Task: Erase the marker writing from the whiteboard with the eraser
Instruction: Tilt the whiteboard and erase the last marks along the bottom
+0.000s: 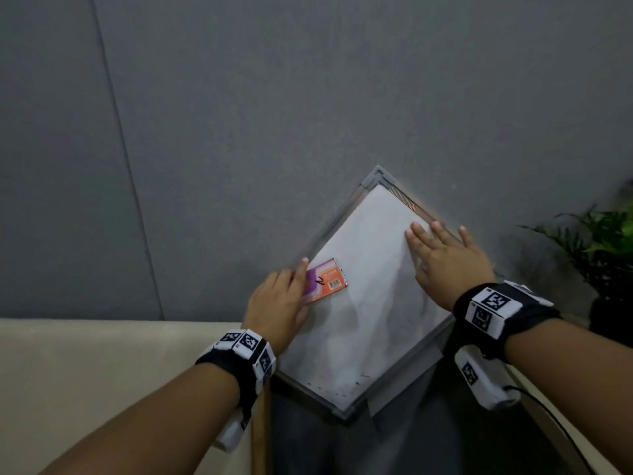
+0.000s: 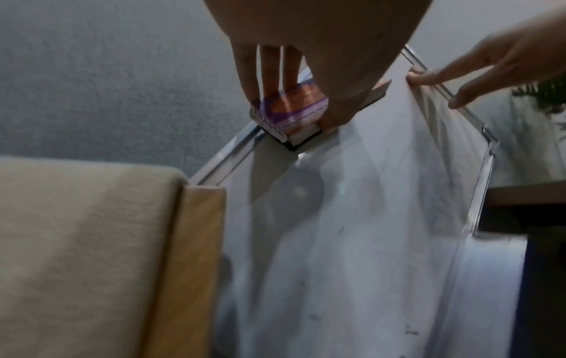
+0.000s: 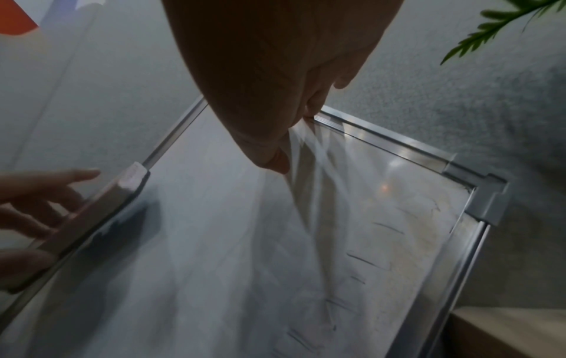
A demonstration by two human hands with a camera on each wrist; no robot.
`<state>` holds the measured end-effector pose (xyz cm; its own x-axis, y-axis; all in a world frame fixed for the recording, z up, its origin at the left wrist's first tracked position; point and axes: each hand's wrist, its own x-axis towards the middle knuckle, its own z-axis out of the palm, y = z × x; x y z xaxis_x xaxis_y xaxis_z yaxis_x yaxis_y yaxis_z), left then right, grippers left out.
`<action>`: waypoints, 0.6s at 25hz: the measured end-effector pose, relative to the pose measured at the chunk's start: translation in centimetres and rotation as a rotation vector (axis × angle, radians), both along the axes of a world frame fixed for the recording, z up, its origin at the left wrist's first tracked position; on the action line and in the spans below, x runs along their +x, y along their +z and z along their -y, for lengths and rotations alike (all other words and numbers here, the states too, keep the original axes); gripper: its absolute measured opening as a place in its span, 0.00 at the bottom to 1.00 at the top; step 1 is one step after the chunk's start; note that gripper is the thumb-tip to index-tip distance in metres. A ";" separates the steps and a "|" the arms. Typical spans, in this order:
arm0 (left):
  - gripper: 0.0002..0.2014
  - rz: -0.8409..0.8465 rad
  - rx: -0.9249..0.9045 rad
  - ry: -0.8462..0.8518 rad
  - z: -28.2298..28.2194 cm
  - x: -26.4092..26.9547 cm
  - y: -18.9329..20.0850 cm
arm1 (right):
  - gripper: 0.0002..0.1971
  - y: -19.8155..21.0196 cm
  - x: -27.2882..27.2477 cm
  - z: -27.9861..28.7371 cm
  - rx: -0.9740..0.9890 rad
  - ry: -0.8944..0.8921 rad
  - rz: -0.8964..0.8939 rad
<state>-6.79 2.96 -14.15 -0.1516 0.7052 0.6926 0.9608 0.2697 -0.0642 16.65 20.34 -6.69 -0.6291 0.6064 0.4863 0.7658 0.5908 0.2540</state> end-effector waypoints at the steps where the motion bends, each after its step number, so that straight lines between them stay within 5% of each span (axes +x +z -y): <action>1: 0.37 0.139 0.002 0.032 -0.2 0.6 -0.1 | 0.34 0.0 0.0 -0.1 0.006 0.008 -0.005; 5: 0.29 0.569 0.088 0.108 -1.4 2.7 0.1 | 0.33 -0.6 0.1 -0.6 0.043 0.046 -0.051; 15: 0.29 0.486 0.080 0.179 -3.8 4.0 0.2 | 0.25 -1.7 -0.8 -2.2 0.311 0.372 -0.489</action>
